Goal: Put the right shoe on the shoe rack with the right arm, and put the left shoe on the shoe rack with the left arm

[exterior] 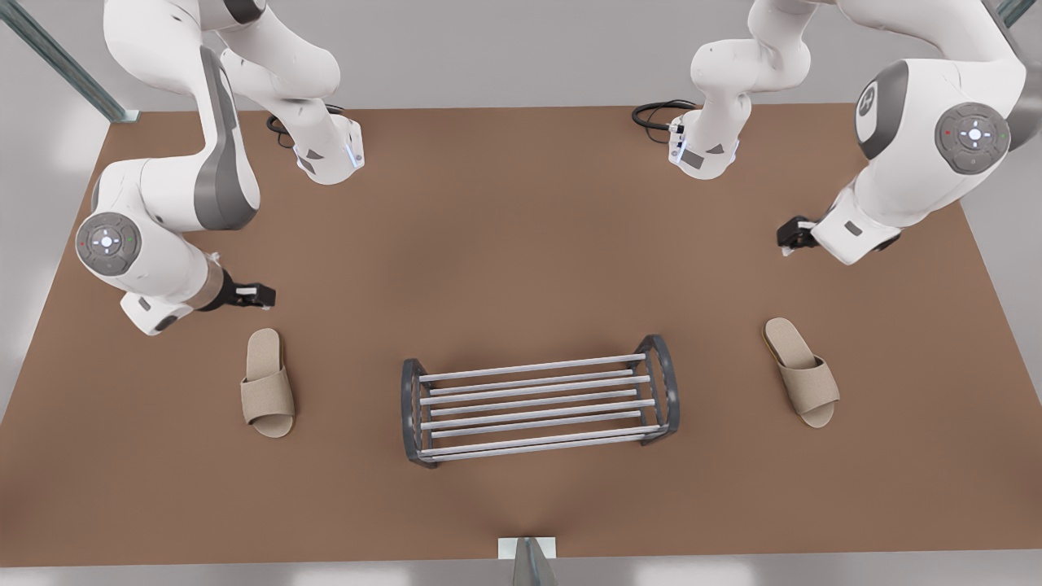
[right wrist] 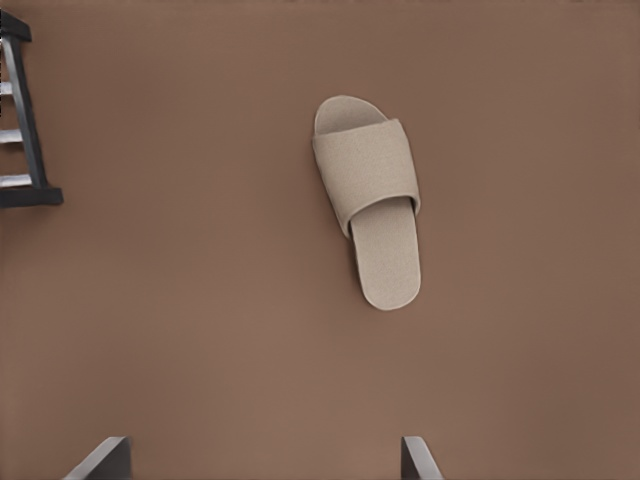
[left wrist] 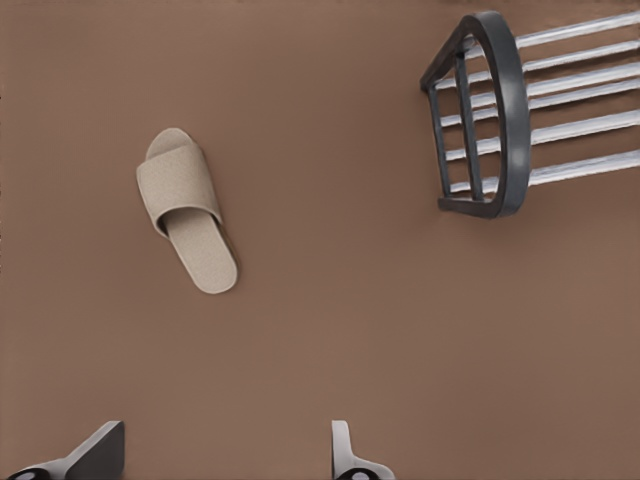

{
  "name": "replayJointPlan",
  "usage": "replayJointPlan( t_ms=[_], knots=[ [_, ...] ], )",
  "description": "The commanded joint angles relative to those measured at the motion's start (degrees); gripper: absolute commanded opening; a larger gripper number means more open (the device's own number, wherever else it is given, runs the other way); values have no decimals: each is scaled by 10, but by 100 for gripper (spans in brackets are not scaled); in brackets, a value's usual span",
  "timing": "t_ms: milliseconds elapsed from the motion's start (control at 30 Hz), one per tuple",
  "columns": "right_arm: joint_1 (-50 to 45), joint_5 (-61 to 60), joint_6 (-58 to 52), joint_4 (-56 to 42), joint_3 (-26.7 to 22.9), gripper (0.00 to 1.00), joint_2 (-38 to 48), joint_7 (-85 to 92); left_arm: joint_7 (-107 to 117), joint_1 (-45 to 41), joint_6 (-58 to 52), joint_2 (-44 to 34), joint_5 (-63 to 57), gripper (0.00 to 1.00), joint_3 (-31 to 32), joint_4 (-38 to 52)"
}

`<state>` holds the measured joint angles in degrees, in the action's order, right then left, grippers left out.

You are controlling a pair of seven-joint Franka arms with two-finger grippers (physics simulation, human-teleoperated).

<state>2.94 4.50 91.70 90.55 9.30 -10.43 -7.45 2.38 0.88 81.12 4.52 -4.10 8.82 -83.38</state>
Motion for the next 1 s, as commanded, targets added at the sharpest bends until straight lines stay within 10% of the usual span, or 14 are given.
replayJointPlan(
  t_ms=[0,100,300,633,767,967],
  knots=[
    [-1,0,30,0,0,100,1,-33,17,1,58,0,-3,100,1,0],
    [24,-21,-7,-10,2,100,-49,-34,16,-10,56,14,-6,100,2,1],
    [52,14,188,72,2,100,-127,-13,38,-353,-254,172,-524,100,2,-55],
    [119,12,556,216,4,100,-158,254,698,-369,248,42,-593,100,-98,-523],
    [132,11,579,217,5,100,-169,299,1633,-367,413,64,-717,100,-147,-538],
    [218,11,574,235,48,100,-167,387,2031,-366,415,92,-920,100,-240,-538]
  ],
)
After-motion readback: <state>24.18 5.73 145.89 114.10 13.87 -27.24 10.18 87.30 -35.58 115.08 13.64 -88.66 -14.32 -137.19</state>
